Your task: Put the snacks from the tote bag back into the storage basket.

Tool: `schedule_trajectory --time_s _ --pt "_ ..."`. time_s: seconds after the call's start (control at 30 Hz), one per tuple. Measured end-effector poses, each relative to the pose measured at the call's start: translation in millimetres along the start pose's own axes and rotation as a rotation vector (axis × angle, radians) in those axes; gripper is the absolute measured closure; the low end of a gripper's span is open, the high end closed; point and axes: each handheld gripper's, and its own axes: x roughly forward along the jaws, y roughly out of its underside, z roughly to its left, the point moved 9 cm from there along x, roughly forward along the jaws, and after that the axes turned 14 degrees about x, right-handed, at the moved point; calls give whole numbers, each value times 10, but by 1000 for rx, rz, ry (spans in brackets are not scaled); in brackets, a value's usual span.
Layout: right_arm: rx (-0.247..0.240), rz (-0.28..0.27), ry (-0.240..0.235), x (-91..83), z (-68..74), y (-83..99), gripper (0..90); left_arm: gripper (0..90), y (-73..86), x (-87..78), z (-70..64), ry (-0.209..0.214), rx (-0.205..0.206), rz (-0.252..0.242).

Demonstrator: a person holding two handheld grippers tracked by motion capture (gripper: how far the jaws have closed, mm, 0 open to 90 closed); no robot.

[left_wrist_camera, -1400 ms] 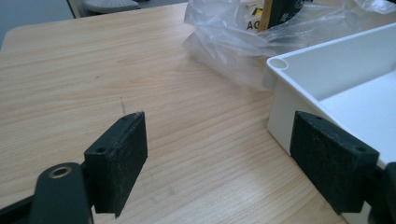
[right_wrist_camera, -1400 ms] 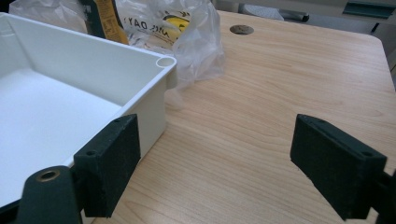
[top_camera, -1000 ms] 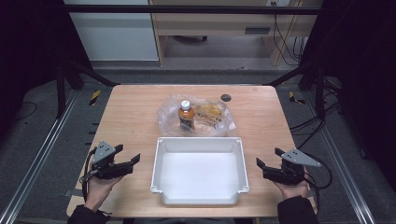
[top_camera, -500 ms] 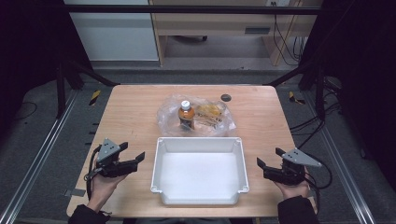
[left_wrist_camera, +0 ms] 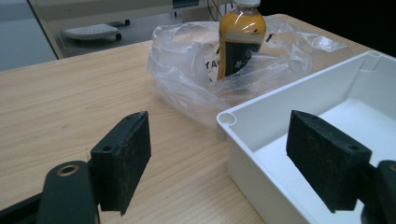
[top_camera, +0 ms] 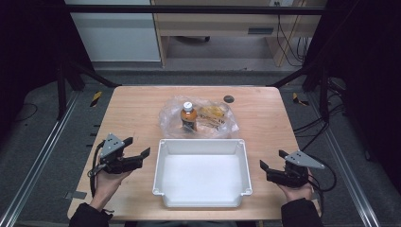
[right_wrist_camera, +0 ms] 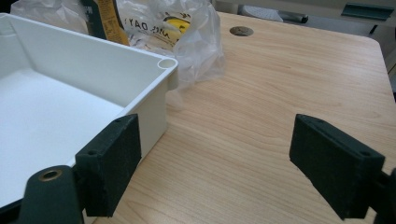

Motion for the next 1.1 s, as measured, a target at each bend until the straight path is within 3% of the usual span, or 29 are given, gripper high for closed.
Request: schedule_trajectory --time_s 1.1 --pt "3 0 -3 13 0 -18 168 250 -387 309 -100 25 23 -35"
